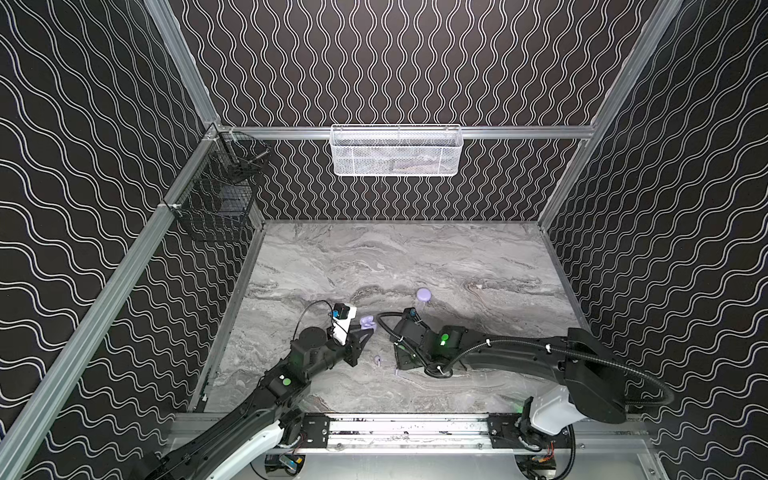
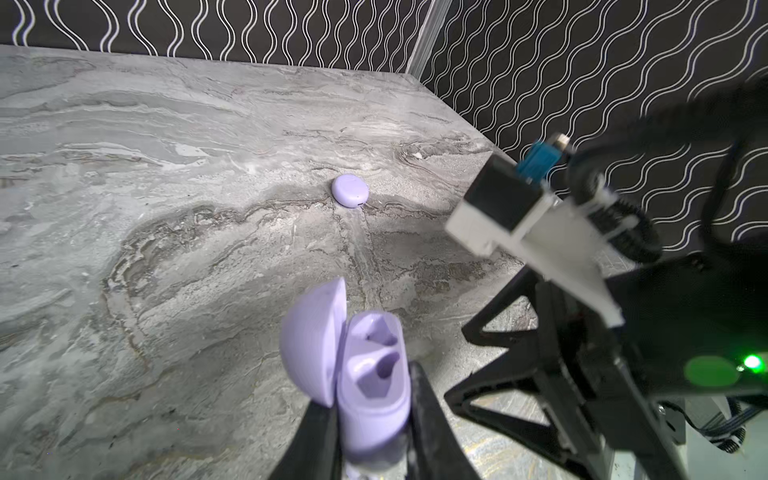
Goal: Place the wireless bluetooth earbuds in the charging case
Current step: 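Withdraw the right gripper toward the earbuds on the table, then lower the open right gripper over the earbud nearest the robot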
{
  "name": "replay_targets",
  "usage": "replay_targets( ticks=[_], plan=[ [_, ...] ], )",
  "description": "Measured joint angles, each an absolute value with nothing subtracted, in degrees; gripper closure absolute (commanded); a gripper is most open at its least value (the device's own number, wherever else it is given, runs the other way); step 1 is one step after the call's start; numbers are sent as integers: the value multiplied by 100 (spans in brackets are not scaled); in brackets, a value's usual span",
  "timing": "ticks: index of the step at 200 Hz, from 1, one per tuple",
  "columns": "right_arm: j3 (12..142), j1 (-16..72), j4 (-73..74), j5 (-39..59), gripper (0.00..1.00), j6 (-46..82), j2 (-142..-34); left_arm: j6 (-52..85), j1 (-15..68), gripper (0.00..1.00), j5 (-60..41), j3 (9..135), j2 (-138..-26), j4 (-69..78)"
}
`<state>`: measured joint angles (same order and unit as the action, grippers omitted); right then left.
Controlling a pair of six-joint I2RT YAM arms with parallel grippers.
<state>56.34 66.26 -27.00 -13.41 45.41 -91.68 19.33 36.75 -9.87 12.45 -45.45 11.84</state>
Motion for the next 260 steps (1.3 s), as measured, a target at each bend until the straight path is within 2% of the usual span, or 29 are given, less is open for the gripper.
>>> replay_targets(
  ticks=[97,260],
  plan=[
    [6189,6941,-2884,-1428,35,4547,-10130,2003,3634,86,-969,1194,-4401,1050],
    [6112,7098,-3083,-1448,46,4580,-10309,2082,3616,85,-943,1194,-4466,1028]
  ],
)
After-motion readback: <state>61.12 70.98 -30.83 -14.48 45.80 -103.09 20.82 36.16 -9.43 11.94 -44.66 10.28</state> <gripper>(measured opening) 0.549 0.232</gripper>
